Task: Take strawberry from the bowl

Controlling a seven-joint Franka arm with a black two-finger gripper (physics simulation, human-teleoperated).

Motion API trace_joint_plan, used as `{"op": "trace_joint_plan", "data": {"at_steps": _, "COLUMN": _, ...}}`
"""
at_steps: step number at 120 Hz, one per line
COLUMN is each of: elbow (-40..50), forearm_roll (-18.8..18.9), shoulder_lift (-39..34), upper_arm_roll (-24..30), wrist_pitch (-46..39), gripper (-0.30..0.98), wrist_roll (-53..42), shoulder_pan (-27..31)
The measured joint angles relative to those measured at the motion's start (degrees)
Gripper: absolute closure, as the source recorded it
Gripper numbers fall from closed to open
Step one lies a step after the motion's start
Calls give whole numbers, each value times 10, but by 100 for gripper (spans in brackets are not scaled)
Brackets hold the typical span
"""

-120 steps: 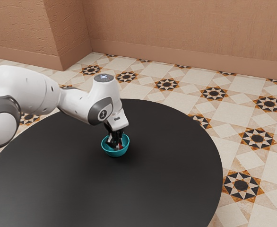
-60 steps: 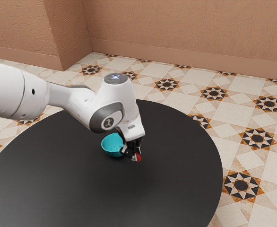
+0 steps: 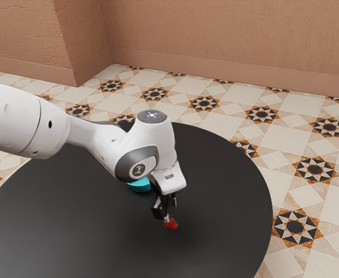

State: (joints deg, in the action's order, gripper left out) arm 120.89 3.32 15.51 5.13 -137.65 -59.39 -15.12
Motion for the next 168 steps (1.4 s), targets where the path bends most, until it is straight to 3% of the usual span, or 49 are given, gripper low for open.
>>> {"op": "trace_joint_plan", "data": {"at_steps": 24, "elbow": -9, "forearm_roll": 0, "shoulder_lift": -91, "upper_arm_roll": -7, "wrist_pitch": 6, "gripper": 13, "wrist_roll": 42, "shoulder_pan": -5}}
{"op": "trace_joint_plan", "data": {"at_steps": 39, "elbow": -124, "forearm_roll": -3, "shoulder_lift": -126, "upper_arm_roll": -60, "wrist_pitch": 88, "gripper": 7, "wrist_roll": 101, "shoulder_pan": 3}}
{"op": "trace_joint_plan", "data": {"at_steps": 67, "elbow": -186, "forearm_roll": -3, "shoulder_lift": -200, "upper_arm_roll": -80, "wrist_pitch": 245, "gripper": 2, "wrist_roll": 223, "shoulder_pan": 133}}
{"op": "trace_joint_plan", "data": {"at_steps": 81, "elbow": -207, "forearm_roll": -2, "shoulder_lift": -222, "upper_arm_roll": -80, "wrist_pitch": 311, "gripper": 1, "wrist_roll": 277, "shoulder_pan": 167}}
{"op": "trace_joint_plan", "data": {"at_steps": 111, "elbow": -253, "forearm_roll": -8, "shoulder_lift": -230, "upper_arm_roll": -100, "wrist_pitch": 445, "gripper": 0, "wrist_roll": 335, "shoulder_pan": 173}}
{"op": "trace_joint_plan", "data": {"at_steps": 132, "elbow": -272, "forearm_roll": -14, "shoulder_lift": -211, "upper_arm_roll": -55, "wrist_pitch": 475, "gripper": 0, "wrist_roll": 405, "shoulder_pan": 165}}
{"op": "trace_joint_plan", "data": {"at_steps": 168, "elbow": -318, "forearm_roll": 12, "shoulder_lift": -195, "upper_arm_roll": -80, "wrist_pitch": 509, "gripper": 0, "wrist_roll": 510, "shoulder_pan": 109}}
